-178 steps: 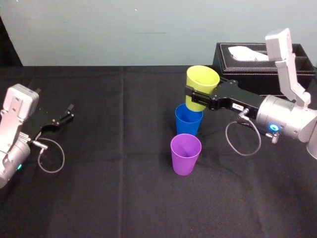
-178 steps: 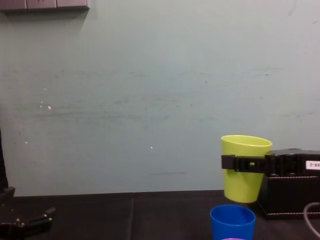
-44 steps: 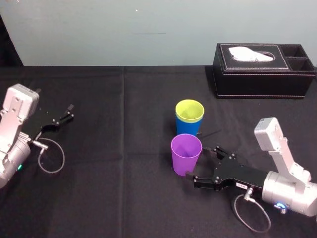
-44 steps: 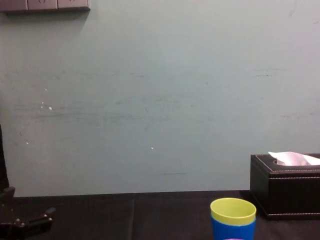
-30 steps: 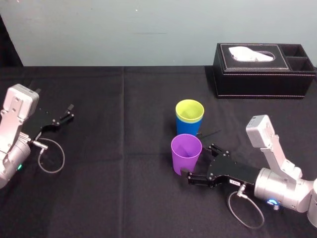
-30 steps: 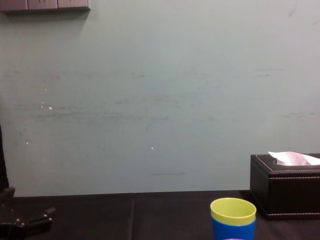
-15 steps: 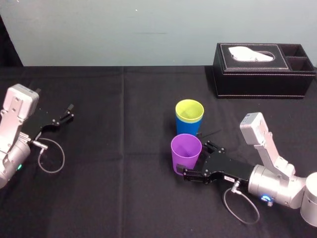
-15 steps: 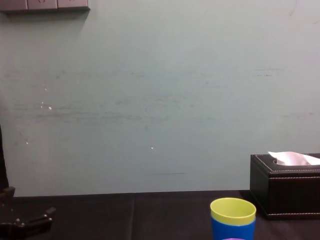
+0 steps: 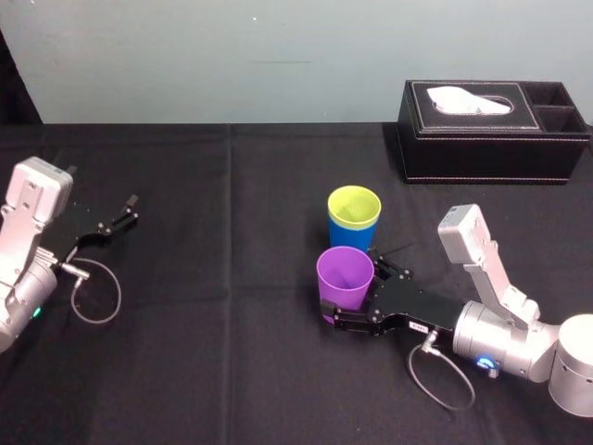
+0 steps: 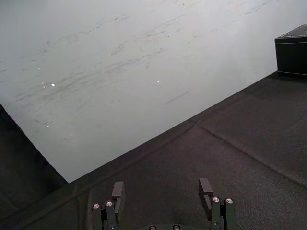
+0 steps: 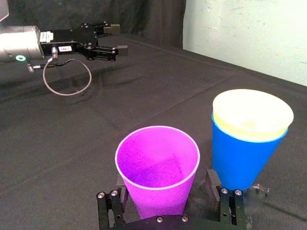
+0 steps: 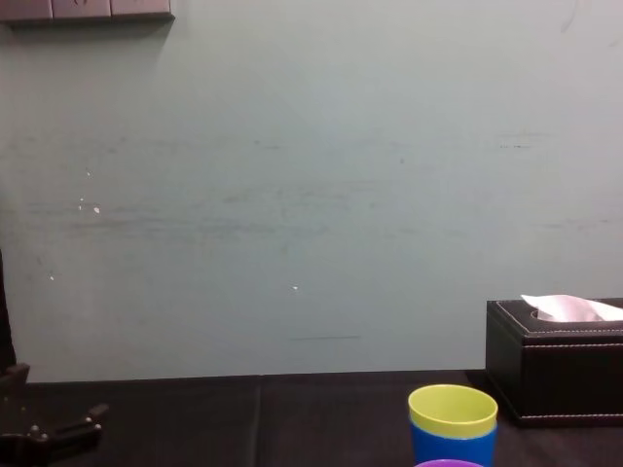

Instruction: Stack the three plastic cups sequentially using one hand.

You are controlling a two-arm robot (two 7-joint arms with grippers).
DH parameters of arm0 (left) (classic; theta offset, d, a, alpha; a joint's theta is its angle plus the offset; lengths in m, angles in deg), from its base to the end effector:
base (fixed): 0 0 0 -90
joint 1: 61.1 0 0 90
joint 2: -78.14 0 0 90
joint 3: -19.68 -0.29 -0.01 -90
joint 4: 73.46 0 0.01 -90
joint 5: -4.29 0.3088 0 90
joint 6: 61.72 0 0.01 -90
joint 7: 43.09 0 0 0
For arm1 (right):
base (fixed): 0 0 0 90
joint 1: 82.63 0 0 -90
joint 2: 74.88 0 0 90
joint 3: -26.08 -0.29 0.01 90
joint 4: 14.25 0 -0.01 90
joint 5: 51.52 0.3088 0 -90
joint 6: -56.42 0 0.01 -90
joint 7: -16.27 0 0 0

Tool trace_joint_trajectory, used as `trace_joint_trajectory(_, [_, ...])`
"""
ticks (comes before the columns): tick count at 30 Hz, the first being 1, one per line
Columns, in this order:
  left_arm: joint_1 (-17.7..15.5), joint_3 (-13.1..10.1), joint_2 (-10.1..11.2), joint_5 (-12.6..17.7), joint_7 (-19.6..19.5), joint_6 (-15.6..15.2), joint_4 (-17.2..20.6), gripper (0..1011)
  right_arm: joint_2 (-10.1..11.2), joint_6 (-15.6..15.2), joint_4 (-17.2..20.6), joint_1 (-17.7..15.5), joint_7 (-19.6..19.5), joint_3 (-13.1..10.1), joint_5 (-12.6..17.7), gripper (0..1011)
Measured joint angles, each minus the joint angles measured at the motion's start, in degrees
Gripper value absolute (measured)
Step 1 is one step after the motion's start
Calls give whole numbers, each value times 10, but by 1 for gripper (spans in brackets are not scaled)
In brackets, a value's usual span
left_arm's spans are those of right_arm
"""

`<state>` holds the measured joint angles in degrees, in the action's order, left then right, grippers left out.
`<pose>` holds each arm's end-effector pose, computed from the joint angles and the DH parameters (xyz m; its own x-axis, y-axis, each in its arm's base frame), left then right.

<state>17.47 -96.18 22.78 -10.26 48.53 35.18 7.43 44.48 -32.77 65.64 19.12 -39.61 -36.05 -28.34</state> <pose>0.3581 0.0827 -0.3023 0.2922 0.8804 0.3736 -0.9553 0.2872 0.0705 0.3570 -0.0432 -0.3178 0.8081 -0.5886 0.0234 0.5770 0.7828 -0.2329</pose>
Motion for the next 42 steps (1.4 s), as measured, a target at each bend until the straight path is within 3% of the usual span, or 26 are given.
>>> trace_joint_trajectory(25, [0, 0, 0, 0, 0, 0, 0, 1011, -7, -3, 5, 3, 5, 4, 8, 1000])
trace_joint_trajectory(30, [0, 0, 0, 0, 0, 0, 0, 1011, -7, -3, 5, 2, 5, 4, 8, 917])
trace_joint_trajectory(35, [0, 0, 0, 0, 0, 0, 0, 1011, -7, -3, 5, 2, 5, 3, 8, 768])
trace_joint_trajectory(42, [0, 0, 0, 0, 0, 0, 0, 1011, -6, -3, 6, 2, 5, 3, 8, 719])
